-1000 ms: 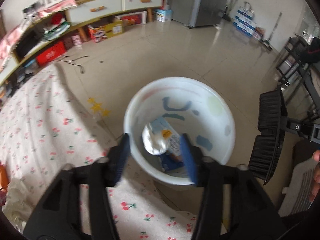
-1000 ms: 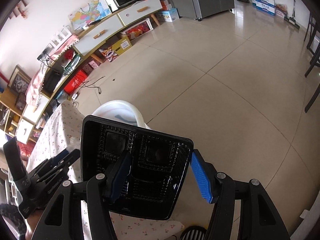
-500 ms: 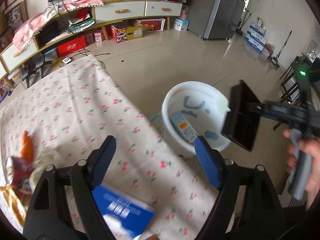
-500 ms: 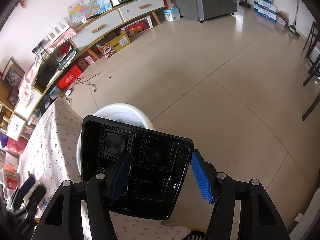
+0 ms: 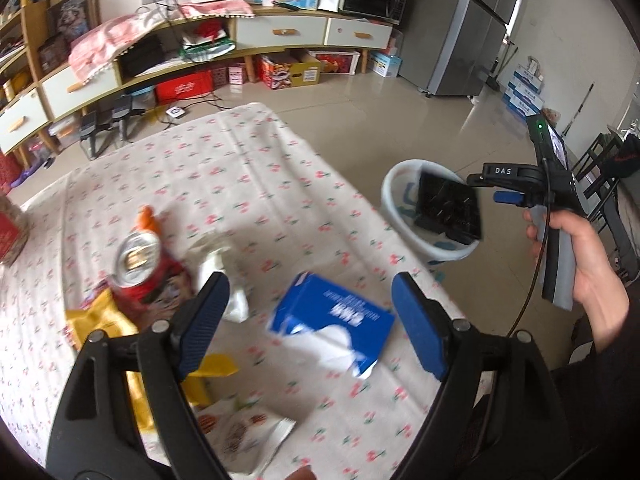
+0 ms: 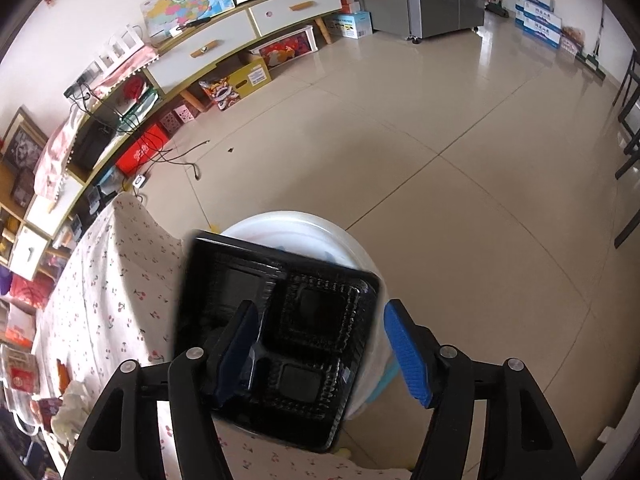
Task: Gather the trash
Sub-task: 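Lower the black tray into the white bin and open the right tool, then grasp the thin white stick with the left tool, then grasp the blue tissue box with the right tool while the left tool holds the white stick, then drop the white stick into the white bin with the left tool while the right carries the box, then lower the blue tissue box into the white bin and open the right tool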
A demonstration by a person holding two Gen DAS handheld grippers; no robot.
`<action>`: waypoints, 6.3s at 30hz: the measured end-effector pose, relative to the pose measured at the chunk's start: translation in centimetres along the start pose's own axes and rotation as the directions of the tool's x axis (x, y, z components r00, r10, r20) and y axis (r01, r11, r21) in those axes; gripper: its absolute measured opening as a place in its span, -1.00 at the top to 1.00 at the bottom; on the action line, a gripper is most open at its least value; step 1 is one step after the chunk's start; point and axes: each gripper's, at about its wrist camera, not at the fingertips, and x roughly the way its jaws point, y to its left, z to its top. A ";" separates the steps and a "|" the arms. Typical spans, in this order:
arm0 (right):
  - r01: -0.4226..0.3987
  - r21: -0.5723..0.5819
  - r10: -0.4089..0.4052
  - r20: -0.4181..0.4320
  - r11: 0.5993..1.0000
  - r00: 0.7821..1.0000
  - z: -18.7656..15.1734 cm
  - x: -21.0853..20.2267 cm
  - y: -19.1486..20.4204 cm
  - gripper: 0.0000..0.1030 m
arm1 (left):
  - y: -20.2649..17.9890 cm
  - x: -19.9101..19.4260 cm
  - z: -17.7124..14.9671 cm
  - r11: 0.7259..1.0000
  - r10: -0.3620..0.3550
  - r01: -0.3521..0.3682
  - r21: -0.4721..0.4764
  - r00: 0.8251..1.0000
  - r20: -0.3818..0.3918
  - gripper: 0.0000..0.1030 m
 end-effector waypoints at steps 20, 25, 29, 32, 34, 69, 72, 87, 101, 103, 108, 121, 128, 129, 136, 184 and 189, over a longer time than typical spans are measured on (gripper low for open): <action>-0.024 -0.132 0.028 0.027 0.991 0.999 -4.3 -5.6 3.0 -0.53 | 8.4 -2.5 -5.4 0.985 0.039 -0.043 -0.169 0.999 -0.028 -0.70; -0.064 -0.154 0.067 0.017 0.986 0.998 -6.0 -6.6 4.3 -0.55 | 9.9 -2.6 -7.1 0.975 0.039 -0.048 -0.216 0.998 -0.044 -0.70; -0.096 -0.182 0.098 0.003 0.979 0.995 -7.5 -7.1 5.4 -0.56 | 10.4 -2.6 -8.5 0.971 0.048 -0.062 -0.231 0.997 -0.063 -0.70; -0.110 -0.218 0.111 -0.006 0.970 0.994 -8.8 -7.3 6.4 -0.57 | 10.3 -2.5 -9.7 0.967 0.051 -0.071 -0.246 0.995 -0.086 -0.70; -0.117 -0.242 0.117 -0.013 0.963 0.993 -9.5 -7.4 7.1 -0.57 | 9.9 -2.7 -10.4 0.963 0.071 -0.092 -0.255 0.993 -0.092 -0.70; -0.160 -0.501 0.121 -0.108 0.850 0.987 -16.5 -5.8 13.5 -0.57 | 7.6 -1.6 -13.0 0.944 -0.113 0.104 -0.314 0.994 -0.011 0.84; -0.172 -0.520 0.125 -0.125 0.836 0.984 -17.0 -5.3 14.6 -0.57 | 7.6 -2.6 -12.4 0.950 -0.101 0.103 -0.296 0.995 0.024 0.84; -0.190 -0.610 0.094 -0.185 0.769 0.978 -19.0 -2.6 19.4 -0.57 | 10.4 -4.5 -11.0 0.965 0.011 0.010 -0.263 0.997 0.078 0.85; -0.203 -0.628 0.083 -0.216 0.751 0.973 -19.4 -0.8 21.0 -0.07 | 11.0 -4.6 -11.4 0.962 0.035 -0.014 -0.272 0.997 0.072 0.85; -0.208 -0.626 0.088 -0.218 0.751 0.972 -19.5 -1.0 20.8 -0.07 | 11.0 -4.6 -11.4 0.962 0.037 -0.016 -0.273 0.997 0.069 0.85; -0.212 -0.615 0.113 -0.196 0.759 0.974 -19.2 -1.9 20.2 -0.05 | 10.7 -4.5 -11.2 0.962 0.040 -0.020 -0.272 0.997 0.070 0.85; -0.203 -0.522 0.185 -0.087 0.828 0.979 -15.2 -5.8 14.7 -0.05 | 7.9 -4.2 -8.8 0.974 0.029 -0.003 -0.227 0.994 0.109 0.85; -0.181 -0.439 0.190 -0.023 0.880 0.982 -12.2 -7.1 10.1 -0.05 | 4.5 -3.5 -5.7 0.988 0.007 0.014 -0.153 0.991 0.136 0.85; -0.178 -0.425 0.190 -0.016 0.887 0.982 -11.8 -7.3 9.5 -0.05 | 4.0 -3.2 -5.4 0.989 0.004 0.016 -0.145 0.991 0.137 0.85; -0.156 -0.316 0.179 0.043 0.936 0.983 -9.0 -8.3 4.3 -0.05 | -0.5 -0.4 -2.1 0.994 -0.055 0.066 -0.088 0.991 0.123 0.85; -0.069 -0.080 0.071 0.030 0.994 0.997 -3.9 -4.3 -4.5 -0.05 | -9.2 7.0 3.9 0.999 -0.028 0.029 0.041 1.000 -0.012 -0.57; -0.055 -0.076 0.058 0.035 0.996 0.998 -3.1 -2.9 -3.3 -0.05 | -6.5 4.7 2.5 1.000 0.015 -0.015 0.024 1.000 -0.004 -0.62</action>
